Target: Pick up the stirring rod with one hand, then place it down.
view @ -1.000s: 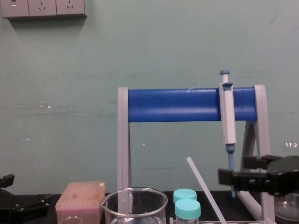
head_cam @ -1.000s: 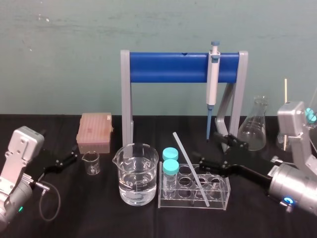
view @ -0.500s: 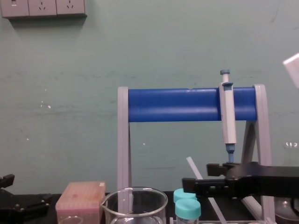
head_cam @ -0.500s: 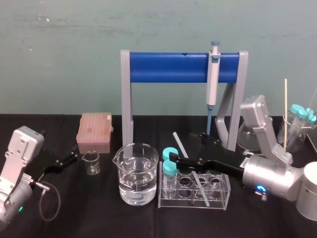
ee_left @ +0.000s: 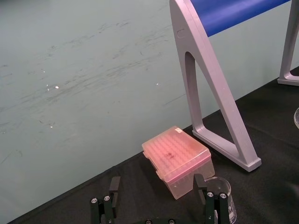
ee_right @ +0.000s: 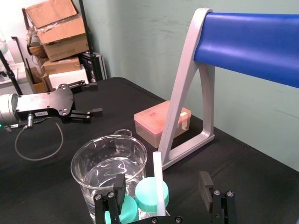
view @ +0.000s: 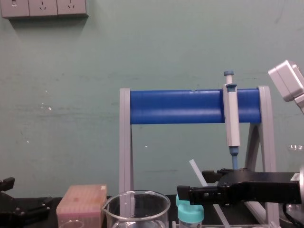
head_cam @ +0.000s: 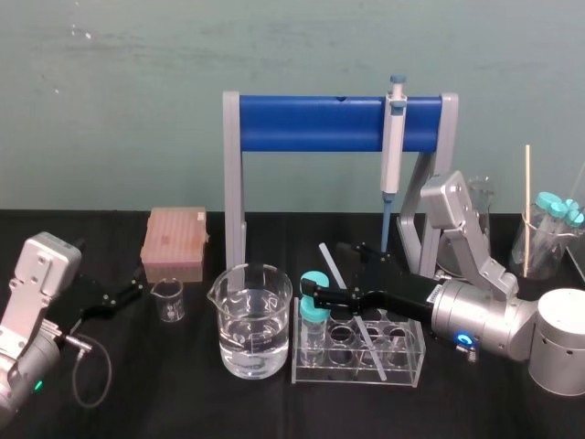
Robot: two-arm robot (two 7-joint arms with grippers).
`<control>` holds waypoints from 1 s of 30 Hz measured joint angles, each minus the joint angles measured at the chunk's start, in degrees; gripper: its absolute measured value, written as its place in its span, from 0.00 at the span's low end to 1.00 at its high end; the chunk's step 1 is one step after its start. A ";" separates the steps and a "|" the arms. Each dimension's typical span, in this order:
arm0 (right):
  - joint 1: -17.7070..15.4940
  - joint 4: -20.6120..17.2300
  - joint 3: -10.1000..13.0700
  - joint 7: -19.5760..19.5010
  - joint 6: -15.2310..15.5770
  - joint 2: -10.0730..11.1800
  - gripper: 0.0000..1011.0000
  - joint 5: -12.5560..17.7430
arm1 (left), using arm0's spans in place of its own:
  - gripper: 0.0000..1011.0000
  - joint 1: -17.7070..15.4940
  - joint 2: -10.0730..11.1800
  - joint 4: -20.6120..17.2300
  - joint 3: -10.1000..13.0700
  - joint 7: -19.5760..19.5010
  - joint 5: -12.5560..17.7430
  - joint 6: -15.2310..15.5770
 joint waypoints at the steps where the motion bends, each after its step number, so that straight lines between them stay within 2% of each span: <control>1: -0.01 0.00 0.00 -0.02 0.02 0.00 0.99 -0.04 | 0.99 0.00 0.00 0.00 0.00 0.00 0.00 0.00; 11: -0.05 0.00 0.01 -0.04 0.07 -0.03 0.99 -0.08 | 0.99 0.00 0.00 0.00 0.00 0.00 0.00 0.00; 14: -0.04 0.01 0.02 -0.05 0.07 -0.03 0.96 -0.07 | 0.99 0.00 0.00 0.00 0.00 0.00 0.00 0.00; 26: 0.00 0.02 0.03 -0.05 0.07 -0.03 0.64 -0.03 | 0.99 0.00 0.00 0.00 0.00 0.00 0.00 0.00; 27: 0.01 0.02 0.03 -0.05 0.07 -0.03 0.59 -0.03 | 0.99 0.00 0.00 0.00 0.00 0.00 0.00 0.00; 30: 0.02 0.02 0.03 -0.05 0.07 -0.03 0.50 -0.02 | 0.99 0.00 0.00 0.00 0.00 0.00 0.00 0.00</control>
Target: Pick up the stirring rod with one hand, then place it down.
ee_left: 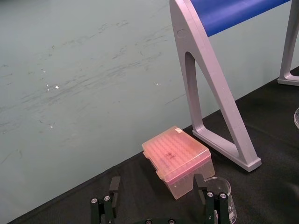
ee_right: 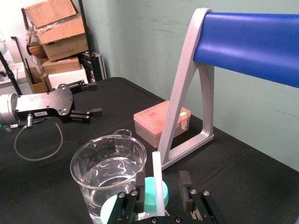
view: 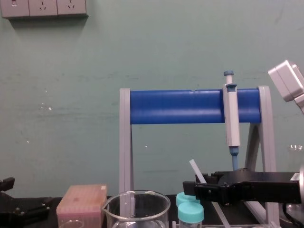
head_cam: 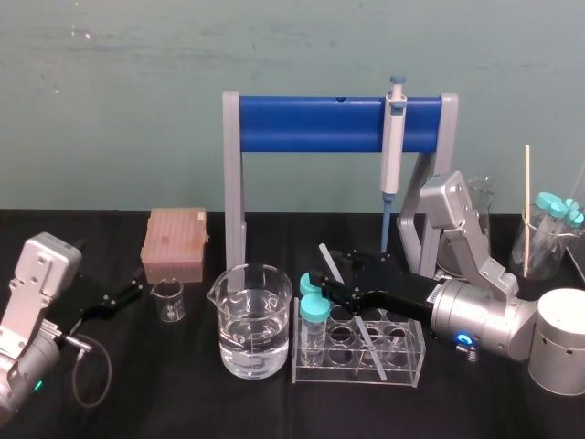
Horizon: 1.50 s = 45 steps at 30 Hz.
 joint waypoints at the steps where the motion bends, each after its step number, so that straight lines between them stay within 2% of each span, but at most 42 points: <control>1: 0.00 0.00 0.00 0.00 0.00 0.00 0.46 0.00 | 0.99 0.00 0.00 0.00 0.00 0.00 0.00 0.00; 2: 0.00 0.00 0.00 0.00 0.00 0.00 0.44 0.00 | 0.99 0.00 0.00 0.00 0.00 0.00 0.00 0.00; 3: 0.00 0.00 0.00 0.00 0.00 0.00 0.39 0.01 | 0.99 0.00 0.00 0.00 0.00 0.00 0.00 0.00; 4: 0.00 0.00 0.00 0.00 0.00 0.00 0.39 0.01 | 0.99 0.00 0.00 0.00 0.00 0.00 0.00 0.00; 7: 0.00 0.00 0.00 0.00 0.00 0.00 0.26 0.02 | 0.99 0.00 0.00 0.00 0.00 0.00 0.00 0.00; 11: 0.00 0.00 0.00 0.00 0.00 0.00 0.19 0.03 | 0.99 0.00 0.00 0.00 0.00 0.00 0.00 0.00; 12: 0.00 0.00 0.00 0.00 0.00 0.00 0.12 0.03 | 0.99 0.00 0.00 0.00 0.00 0.00 0.00 0.00; 15: 0.00 0.00 0.00 0.00 0.00 0.00 0.07 0.03 | 0.99 0.00 0.00 0.00 0.00 0.00 0.00 0.00; 21: -0.19 -0.06 0.25 0.00 -0.50 -0.05 0.07 0.12 | 0.99 0.00 0.00 0.00 0.00 0.00 0.00 0.00; 24: -1.13 -0.35 1.12 -0.14 -3.08 -0.31 0.07 0.37 | 0.99 0.00 0.00 0.00 0.00 0.00 0.00 0.00; 27: -2.92 -1.09 2.65 -0.43 -7.55 -0.67 0.07 0.79 | 0.99 0.00 0.00 0.00 0.00 0.00 0.00 0.00; 31: -4.72 -2.12 4.03 -0.52 -11.13 -0.85 0.07 1.28 | 0.99 0.00 0.00 0.00 0.00 0.00 0.00 0.00; 34: -7.16 -3.71 5.66 -0.66 -15.51 -0.79 0.07 1.24 | 0.99 0.00 0.00 0.00 0.00 0.00 0.00 0.00; 37: -9.02 -5.28 7.03 -1.18 -18.52 -0.52 0.07 0.58 | 0.99 0.00 0.00 0.00 0.00 0.00 0.00 0.00; 41: -10.57 -7.34 8.98 -2.11 -21.14 -0.36 0.07 0.03 | 0.99 0.00 0.00 0.00 0.00 0.00 0.00 0.00; 45: -11.28 -9.05 11.58 -3.68 -22.00 -0.57 0.07 0.34 | 0.99 0.00 0.00 0.00 0.00 0.00 0.00 0.00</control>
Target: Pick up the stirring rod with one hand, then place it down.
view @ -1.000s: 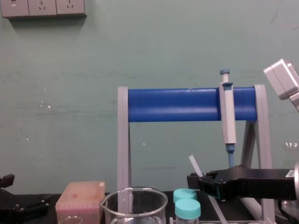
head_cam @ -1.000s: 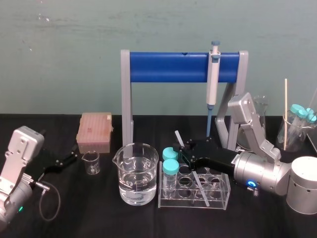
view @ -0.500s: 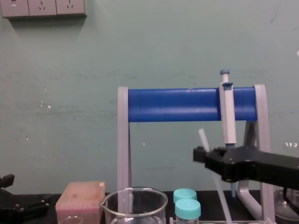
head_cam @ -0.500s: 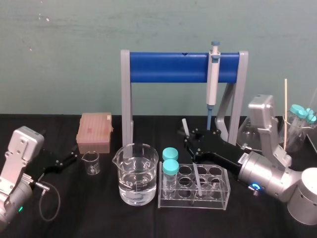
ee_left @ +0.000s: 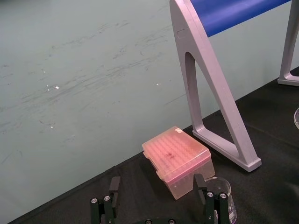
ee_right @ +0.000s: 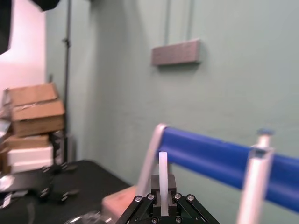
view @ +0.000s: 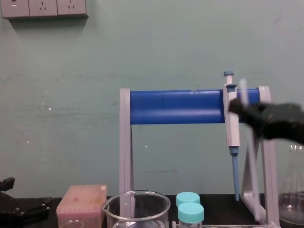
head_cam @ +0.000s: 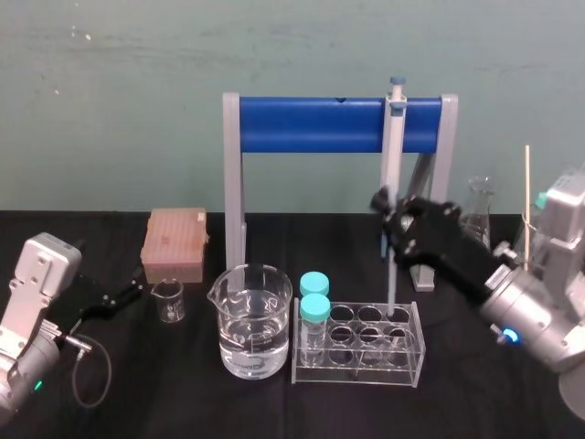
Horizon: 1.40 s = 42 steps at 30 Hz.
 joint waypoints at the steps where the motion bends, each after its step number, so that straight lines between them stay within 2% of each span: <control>1: -0.04 -0.15 0.44 -0.29 0.00 -0.03 0.07 0.05 | 0.99 0.00 0.00 0.00 0.00 0.00 0.00 0.00; 5: 0.05 -0.07 3.17 -3.16 0.41 -0.11 0.07 -0.83 | 0.99 0.00 0.00 0.00 0.00 0.00 0.00 0.00; 15: 0.70 2.78 6.92 -8.09 2.02 -0.46 0.07 -4.23 | 0.99 0.00 0.00 0.00 0.00 0.00 0.00 0.00; 25: 0.75 3.35 8.26 -8.28 2.53 -1.55 0.07 -5.43 | 0.99 0.00 0.00 0.00 0.00 0.00 0.00 0.00; 42: 1.32 4.20 9.66 -6.16 3.02 -3.35 0.07 -6.70 | 0.99 0.00 0.00 0.00 0.00 0.00 0.00 0.00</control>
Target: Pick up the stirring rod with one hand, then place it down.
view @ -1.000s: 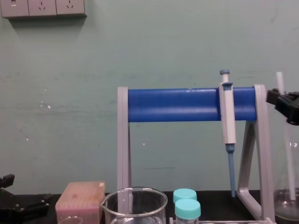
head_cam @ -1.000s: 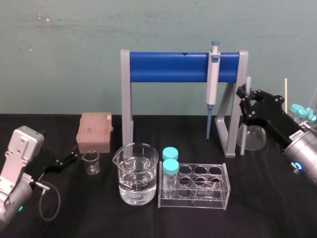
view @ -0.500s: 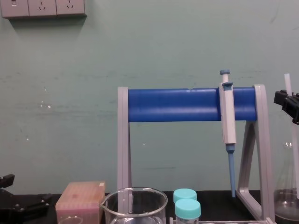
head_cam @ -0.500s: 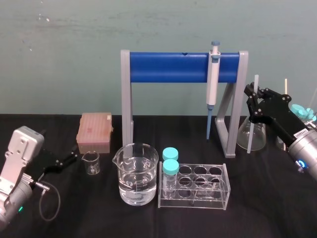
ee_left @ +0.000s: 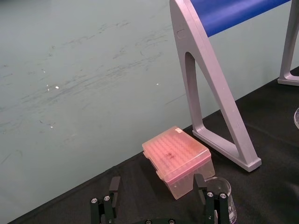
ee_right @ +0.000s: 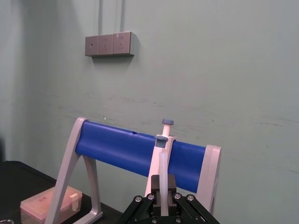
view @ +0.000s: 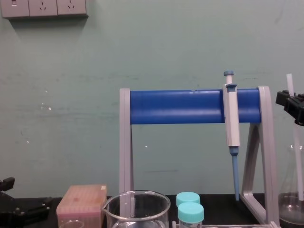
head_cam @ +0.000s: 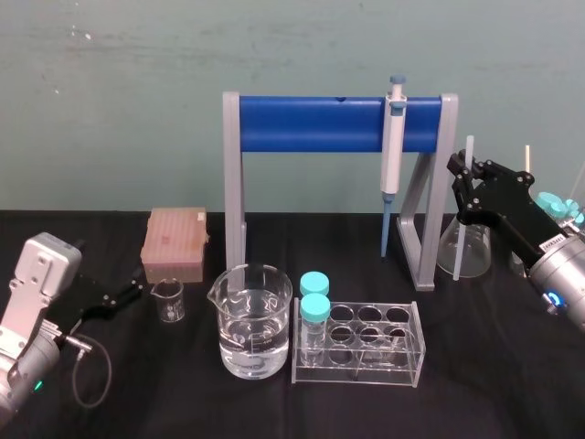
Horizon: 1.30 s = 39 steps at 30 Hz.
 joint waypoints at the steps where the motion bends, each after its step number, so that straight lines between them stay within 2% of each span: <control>1: 0.01 0.01 0.04 0.05 0.00 -0.04 0.07 -0.03 | 0.99 0.00 0.00 0.00 0.00 0.00 0.00 0.00; 39: 0.16 0.07 0.72 1.35 -0.19 -0.79 0.07 -0.67 | 0.99 0.00 0.00 0.00 0.00 0.00 0.00 0.00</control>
